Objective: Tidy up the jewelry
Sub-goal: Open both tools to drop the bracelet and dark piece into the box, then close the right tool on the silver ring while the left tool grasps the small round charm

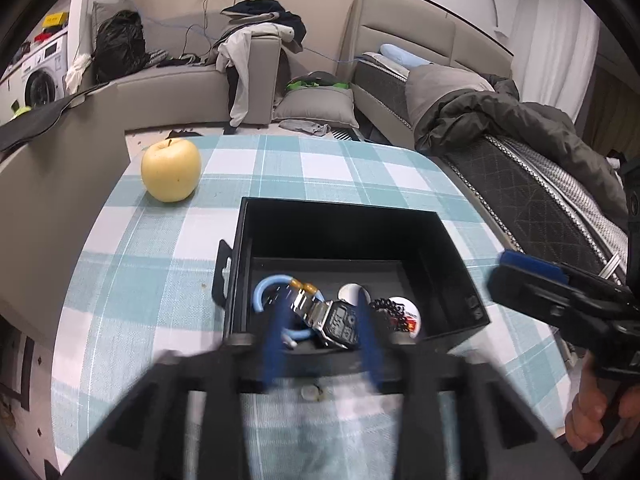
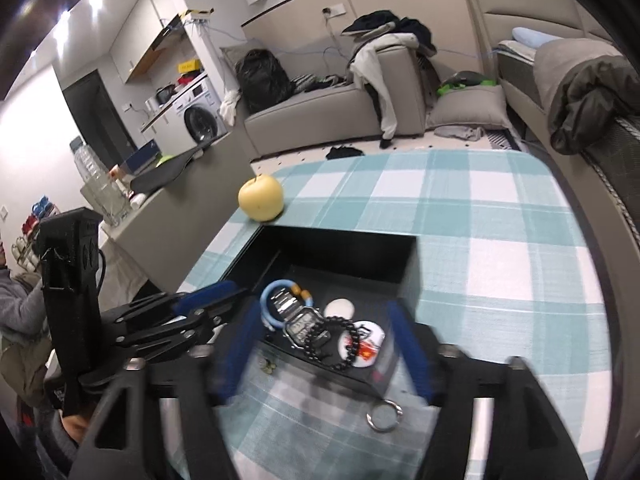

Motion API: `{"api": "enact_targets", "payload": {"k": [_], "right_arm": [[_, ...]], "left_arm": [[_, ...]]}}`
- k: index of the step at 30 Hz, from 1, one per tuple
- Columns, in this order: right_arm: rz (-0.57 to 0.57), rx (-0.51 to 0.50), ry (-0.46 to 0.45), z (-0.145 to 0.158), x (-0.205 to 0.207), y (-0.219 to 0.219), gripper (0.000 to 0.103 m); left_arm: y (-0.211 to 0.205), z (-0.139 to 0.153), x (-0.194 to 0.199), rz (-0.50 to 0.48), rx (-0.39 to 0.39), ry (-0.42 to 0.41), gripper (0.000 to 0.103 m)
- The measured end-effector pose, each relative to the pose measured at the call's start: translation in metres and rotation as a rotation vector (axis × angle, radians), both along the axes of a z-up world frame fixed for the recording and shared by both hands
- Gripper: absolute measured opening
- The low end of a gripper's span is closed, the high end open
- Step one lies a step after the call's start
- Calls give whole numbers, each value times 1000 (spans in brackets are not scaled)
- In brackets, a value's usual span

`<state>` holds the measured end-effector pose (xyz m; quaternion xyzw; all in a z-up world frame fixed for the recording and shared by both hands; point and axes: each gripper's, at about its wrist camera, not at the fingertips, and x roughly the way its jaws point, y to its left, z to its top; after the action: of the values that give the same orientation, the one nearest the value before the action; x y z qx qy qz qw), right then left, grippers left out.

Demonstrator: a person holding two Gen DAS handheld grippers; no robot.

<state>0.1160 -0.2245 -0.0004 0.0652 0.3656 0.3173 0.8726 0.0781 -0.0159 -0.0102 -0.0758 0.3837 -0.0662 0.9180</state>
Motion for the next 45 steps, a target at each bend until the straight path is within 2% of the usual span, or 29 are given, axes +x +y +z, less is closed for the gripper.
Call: {"api": "enact_targets", "payload": {"k": [1, 3, 4, 8, 10, 13, 16, 19, 25, 30, 34, 39, 41, 43, 45], "right_arm": [[-11, 8, -8, 3, -3, -8, 91], [-28, 14, -9, 5, -5, -18, 103], [-30, 10, -3, 5, -6, -23, 103], [-19, -73, 40, -7, -2, -25, 103], [-15, -123, 79, -20, 0, -22, 103], [-1, -224, 149, -44, 4, -12, 103], [19, -252, 185, -56, 4, -8, 101], [31, -285, 176, -60, 3, -3, 92], [61, -351, 183, -69, -3, 8, 81], [79, -392, 175, -76, -9, 15, 77], [77, -444, 161, -80, -12, 21, 66], [69, -487, 136, -82, -14, 23, 59], [77, -486, 125, -80, -17, 23, 47], [81, -484, 121, -78, -17, 22, 27], [86, -483, 124, -78, -18, 20, 27]], "left_arm": [[2, 2, -3, 8, -12, 15, 58], [7, 5, -11, 21, -32, 16, 71], [10, 7, -16, 24, -30, 8, 73], [10, 8, -23, 39, 21, -19, 101], [9, 2, -21, 51, 42, -8, 102], [8, -11, -15, 55, 73, 53, 102], [7, -21, -14, 43, 103, 103, 102], [7, -29, -17, 34, 124, 137, 102], [3, -45, -18, 11, 176, 215, 102], [7, -53, -15, 47, 160, 266, 102], [8, -52, -17, 51, 165, 257, 102], [9, -51, -18, 54, 155, 252, 102], [9, -52, -18, 56, 159, 257, 102], [8, -53, -17, 55, 159, 260, 102], [6, -53, -16, 52, 164, 261, 102]]}}
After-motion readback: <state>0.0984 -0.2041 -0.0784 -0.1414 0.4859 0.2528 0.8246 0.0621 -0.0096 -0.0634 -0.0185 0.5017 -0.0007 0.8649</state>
